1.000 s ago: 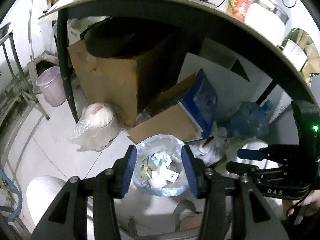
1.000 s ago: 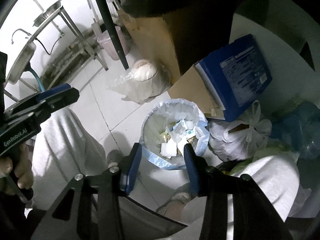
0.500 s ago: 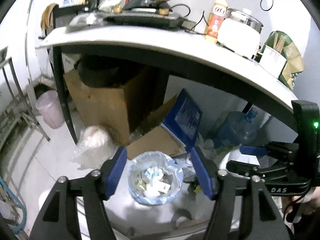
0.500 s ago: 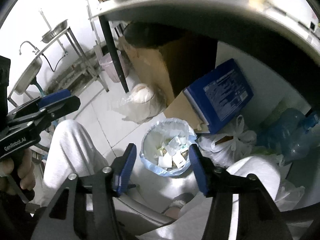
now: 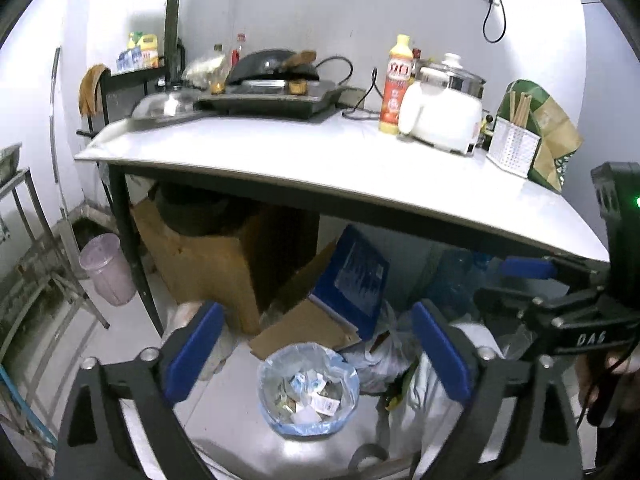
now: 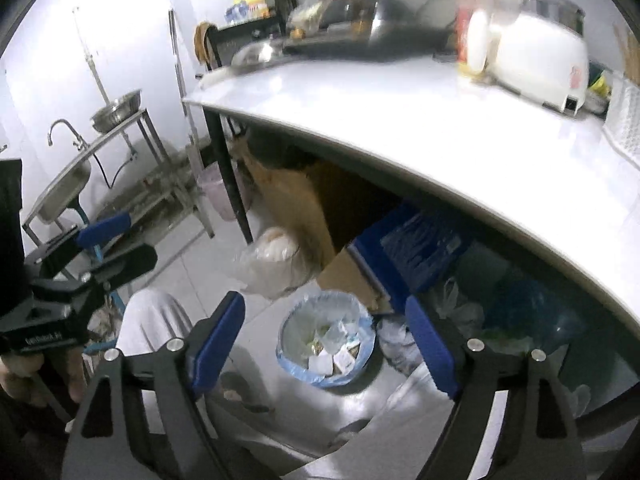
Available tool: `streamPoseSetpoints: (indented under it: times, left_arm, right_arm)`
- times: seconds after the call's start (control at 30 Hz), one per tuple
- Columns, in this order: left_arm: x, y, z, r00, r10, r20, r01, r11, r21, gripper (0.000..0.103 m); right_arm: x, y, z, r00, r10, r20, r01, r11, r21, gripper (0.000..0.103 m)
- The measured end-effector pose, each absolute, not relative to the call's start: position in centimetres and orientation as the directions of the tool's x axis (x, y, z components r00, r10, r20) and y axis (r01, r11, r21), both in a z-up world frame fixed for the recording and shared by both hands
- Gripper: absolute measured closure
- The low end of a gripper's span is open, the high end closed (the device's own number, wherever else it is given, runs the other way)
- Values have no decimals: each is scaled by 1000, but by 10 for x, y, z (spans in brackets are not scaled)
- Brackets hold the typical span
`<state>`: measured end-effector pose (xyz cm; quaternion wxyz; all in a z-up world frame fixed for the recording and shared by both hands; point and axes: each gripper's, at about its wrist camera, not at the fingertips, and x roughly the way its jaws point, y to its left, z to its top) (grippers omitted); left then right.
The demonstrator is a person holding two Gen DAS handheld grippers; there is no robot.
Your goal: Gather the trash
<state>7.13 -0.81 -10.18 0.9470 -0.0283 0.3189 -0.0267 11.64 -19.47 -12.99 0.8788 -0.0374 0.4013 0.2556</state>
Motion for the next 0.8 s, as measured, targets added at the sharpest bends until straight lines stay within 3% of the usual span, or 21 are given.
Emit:
streamPoseSetpoints:
  times: [0.57, 0.8]
  left_arm:
    - [51, -2, -40, 873, -81, -481, 29, 993, -114, 0]
    - [51, 7, -39, 876, -41, -480, -9, 995, -101, 0]
  right_arm:
    - [95, -212, -27, 715, 428, -553, -485, 873, 50, 13]
    - [90, -198, -11, 725, 448, -523, -511, 859, 28, 13]
